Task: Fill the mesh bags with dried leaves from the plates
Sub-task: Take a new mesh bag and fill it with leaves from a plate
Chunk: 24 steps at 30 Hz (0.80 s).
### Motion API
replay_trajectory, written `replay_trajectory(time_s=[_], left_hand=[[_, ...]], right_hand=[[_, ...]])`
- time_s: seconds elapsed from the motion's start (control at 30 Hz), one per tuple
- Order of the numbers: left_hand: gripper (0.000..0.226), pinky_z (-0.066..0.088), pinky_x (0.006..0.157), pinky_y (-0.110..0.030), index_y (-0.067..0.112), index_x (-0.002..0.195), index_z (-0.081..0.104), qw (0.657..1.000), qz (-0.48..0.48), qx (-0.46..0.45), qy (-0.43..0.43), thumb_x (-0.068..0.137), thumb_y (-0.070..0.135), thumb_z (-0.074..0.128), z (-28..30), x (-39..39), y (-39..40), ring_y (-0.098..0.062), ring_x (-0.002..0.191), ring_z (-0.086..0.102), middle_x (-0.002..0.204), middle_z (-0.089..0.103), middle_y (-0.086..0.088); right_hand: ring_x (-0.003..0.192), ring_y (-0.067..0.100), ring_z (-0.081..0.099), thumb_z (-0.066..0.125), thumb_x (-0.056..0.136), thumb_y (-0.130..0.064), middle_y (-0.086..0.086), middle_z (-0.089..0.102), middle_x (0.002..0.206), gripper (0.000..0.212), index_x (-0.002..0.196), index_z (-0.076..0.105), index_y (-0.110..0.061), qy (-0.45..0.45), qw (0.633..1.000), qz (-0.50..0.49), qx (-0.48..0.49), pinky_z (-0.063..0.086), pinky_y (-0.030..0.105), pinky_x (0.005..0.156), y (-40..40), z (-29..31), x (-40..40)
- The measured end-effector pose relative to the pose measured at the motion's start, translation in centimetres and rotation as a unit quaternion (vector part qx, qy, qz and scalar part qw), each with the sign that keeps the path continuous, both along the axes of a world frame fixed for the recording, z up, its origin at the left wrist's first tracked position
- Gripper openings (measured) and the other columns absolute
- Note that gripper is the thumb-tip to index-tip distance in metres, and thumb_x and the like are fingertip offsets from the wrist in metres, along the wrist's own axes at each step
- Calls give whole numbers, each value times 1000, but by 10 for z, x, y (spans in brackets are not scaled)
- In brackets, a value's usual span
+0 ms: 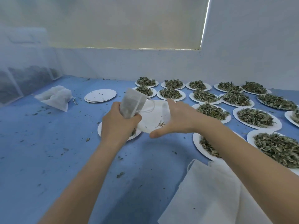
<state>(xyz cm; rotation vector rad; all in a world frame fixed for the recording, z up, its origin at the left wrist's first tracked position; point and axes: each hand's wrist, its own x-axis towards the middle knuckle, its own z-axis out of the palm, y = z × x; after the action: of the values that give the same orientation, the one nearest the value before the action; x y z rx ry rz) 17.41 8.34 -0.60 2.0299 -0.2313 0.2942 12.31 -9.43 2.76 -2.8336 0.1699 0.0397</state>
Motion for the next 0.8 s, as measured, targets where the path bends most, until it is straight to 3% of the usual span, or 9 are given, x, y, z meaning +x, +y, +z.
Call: replay_trajectory(time_s=[0.1,0.2,0.3,0.37,0.47,0.7,0.8], left_hand=[[37,29,52,-21,24,94,48,999,28,-13,11,68,40,70,15,21,26,5,70,45,80,51,17],[53,28,52,-23,19,101,41,998,39,-4,40,65,42,72,30,50,56,4,70,40,82,45,16],[65,34,58,-29,9,104,40,996,49,-28,73,51,40,62,38,88,81,-19,84,52,94,51,-1],[62,38,69,-32,4,109,37,992,79,-36,90,58,32,60,37,120,95,-31,98,51,114,49,-14],[54,38,74,-33,0,122,31,987,116,-3,110,79,17,58,30,174,111,-34,109,47,128,41,-20],[62,37,87,-35,-3,131,25,974,156,99,129,86,23,59,-6,278,125,-35,121,42,135,38,-22],[70,37,92,-37,-5,137,19,964,197,127,125,88,25,59,-25,307,134,-36,122,40,136,37,-25]], right_hand=[[137,28,18,65,34,-84,9,20,149,141,148,5,-27,-11,1000,19,20,31,45,104,22,7,27],[133,30,22,69,40,-81,10,26,145,134,147,9,-26,-24,999,32,35,34,46,102,45,12,70],[129,32,30,69,48,-79,15,33,142,130,147,14,-15,-32,998,39,25,35,46,102,68,15,123],[129,33,29,69,51,-77,17,33,141,128,148,14,-13,-38,998,33,37,34,44,101,82,13,160],[129,33,29,70,51,-77,17,34,139,130,148,12,-13,-37,997,17,59,35,43,103,100,3,213],[131,33,24,69,50,-78,18,28,139,133,148,9,-9,-4,997,-23,75,29,38,103,132,-30,312],[130,31,24,66,51,-79,16,29,140,131,148,9,-11,25,997,-23,64,29,33,88,141,-46,341]])
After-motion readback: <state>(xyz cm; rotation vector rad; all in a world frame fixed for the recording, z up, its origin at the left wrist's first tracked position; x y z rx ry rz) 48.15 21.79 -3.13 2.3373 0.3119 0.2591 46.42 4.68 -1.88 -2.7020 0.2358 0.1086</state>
